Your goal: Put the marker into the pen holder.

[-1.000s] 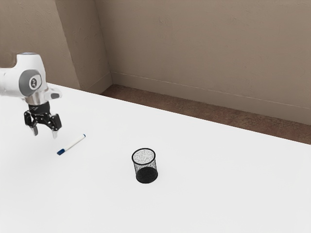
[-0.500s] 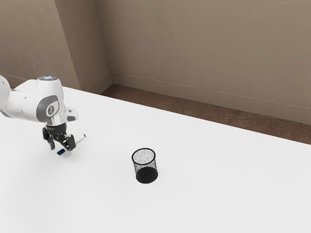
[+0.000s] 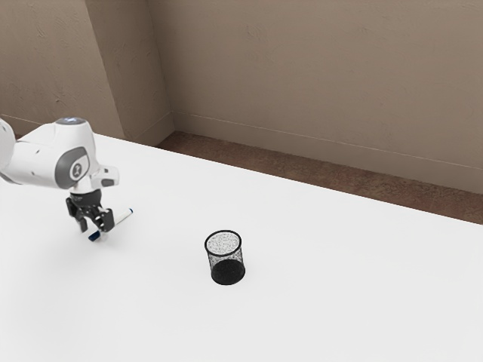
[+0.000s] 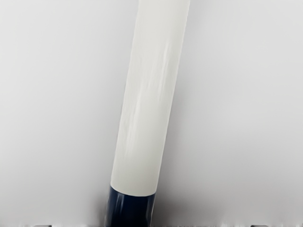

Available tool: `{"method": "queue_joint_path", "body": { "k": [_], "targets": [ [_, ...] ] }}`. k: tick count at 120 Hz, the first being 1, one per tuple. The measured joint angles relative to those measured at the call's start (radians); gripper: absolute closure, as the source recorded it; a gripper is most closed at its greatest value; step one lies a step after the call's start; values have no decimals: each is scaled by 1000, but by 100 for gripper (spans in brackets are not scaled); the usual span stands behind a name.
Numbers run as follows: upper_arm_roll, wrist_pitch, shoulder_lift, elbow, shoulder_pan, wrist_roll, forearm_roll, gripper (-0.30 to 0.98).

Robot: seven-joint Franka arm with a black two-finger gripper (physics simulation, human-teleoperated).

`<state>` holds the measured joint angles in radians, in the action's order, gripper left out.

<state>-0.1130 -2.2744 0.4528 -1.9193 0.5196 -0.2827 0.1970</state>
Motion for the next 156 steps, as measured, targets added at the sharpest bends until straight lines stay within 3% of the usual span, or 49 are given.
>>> {"method": "queue_joint_path", "body": {
  "k": [50, 67, 97, 156],
  "targets": [
    [-17, 165, 60, 96, 1, -17, -12, 16],
    [-17, 197, 62, 97, 2, -16, -12, 23],
    [-17, 214, 63, 103, 0, -16, -2, 34],
    [-39, 201, 101, 174, 17, -26, 8, 35]
  ]
}}
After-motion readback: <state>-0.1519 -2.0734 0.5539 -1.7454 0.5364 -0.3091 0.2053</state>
